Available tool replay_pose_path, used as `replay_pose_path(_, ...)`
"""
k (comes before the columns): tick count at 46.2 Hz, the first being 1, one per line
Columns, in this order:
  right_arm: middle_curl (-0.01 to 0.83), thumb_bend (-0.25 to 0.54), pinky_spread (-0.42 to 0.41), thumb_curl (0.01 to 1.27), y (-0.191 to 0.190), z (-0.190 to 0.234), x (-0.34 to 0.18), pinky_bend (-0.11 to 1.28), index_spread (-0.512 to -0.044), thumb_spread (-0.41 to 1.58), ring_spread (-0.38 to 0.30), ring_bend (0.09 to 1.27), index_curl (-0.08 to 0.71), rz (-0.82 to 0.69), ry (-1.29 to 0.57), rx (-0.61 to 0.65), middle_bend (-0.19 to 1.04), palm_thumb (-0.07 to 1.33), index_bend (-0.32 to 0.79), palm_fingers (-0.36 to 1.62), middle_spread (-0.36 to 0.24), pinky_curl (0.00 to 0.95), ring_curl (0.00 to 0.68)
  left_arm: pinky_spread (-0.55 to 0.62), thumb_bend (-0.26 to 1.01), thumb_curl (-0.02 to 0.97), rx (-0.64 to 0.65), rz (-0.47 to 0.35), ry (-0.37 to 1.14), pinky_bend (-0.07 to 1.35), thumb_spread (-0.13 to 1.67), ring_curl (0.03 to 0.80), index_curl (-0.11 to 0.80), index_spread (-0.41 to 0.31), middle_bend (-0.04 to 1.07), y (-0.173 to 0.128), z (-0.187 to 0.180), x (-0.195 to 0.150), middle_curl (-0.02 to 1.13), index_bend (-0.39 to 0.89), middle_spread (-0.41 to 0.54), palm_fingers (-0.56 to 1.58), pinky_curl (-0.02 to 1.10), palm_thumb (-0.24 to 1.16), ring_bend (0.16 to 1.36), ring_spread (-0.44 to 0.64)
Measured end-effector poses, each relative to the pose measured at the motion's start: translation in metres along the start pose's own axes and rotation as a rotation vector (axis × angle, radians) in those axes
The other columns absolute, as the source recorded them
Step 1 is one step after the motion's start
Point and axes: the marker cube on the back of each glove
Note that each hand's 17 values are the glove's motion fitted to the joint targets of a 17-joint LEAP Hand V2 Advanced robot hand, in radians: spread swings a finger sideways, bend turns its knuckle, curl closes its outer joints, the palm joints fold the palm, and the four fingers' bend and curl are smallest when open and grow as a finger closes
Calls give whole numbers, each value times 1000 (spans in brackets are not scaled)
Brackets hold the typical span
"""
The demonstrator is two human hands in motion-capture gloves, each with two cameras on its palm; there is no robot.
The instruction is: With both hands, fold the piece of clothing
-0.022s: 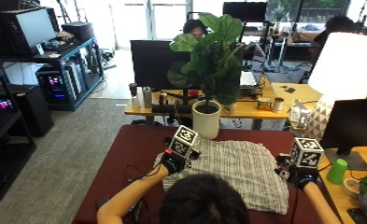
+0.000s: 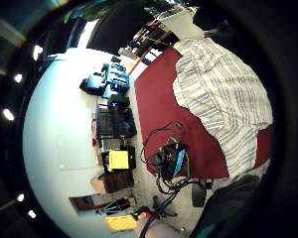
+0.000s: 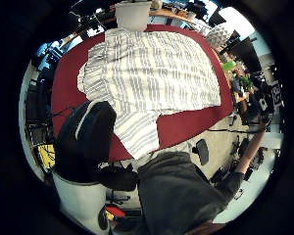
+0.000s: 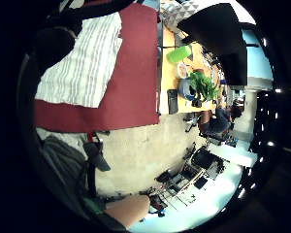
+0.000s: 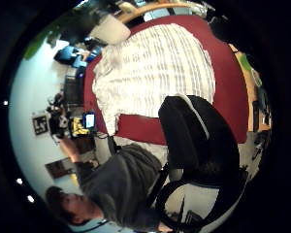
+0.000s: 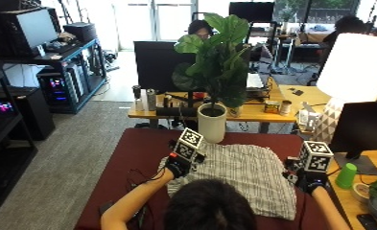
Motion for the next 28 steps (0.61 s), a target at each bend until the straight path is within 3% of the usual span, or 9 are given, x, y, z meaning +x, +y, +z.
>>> replay_pose_path(4, 141, 256, 76, 69, -1, -2, 1, 380, -224, 716, -42, 495, 124, 5, -10, 19, 272, 384, 145, 686, -45, 164, 189, 183, 145, 65, -6, -13, 4, 287, 686, 151, 151, -63, 130, -2, 0, 0, 81, 346, 44, 437, 128, 256, 443, 87)
replay_pose_path(10, 202, 260, 94, 94, 0, -2, 2, 383, -275, 986, -55, 502, 169, 4, -8, 20, 270, 410, 133, 661, -56, 218, 245, 230, 129, 96, -8, -12, 7, 294, 919, 197, 217, -77, 135, -2, 3, 0, 116, 347, 56, 403, 177, 273, 469, 110)
replay_pose_path(21, 270, 233, 106, 128, -8, -1, 1, 376, -298, 1212, -64, 494, 208, 0, 0, -15, 247, 432, 127, 648, -62, 262, 287, 262, 81, 142, -49, 8, 20, 293, 1098, 233, 298, -86, 139, 10, 0, 4, 155, 341, 63, 378, 228, 287, 474, 130)
replay_pose_path(28, 301, 209, 109, 144, -17, 3, -2, 371, -302, 1272, -66, 487, 223, -2, 16, -42, 234, 441, 125, 642, -64, 281, 304, 268, 41, 159, -62, 13, 50, 289, 1142, 250, 334, -88, 140, -1, 19, 6, 173, 333, 64, 368, 251, 282, 475, 133)
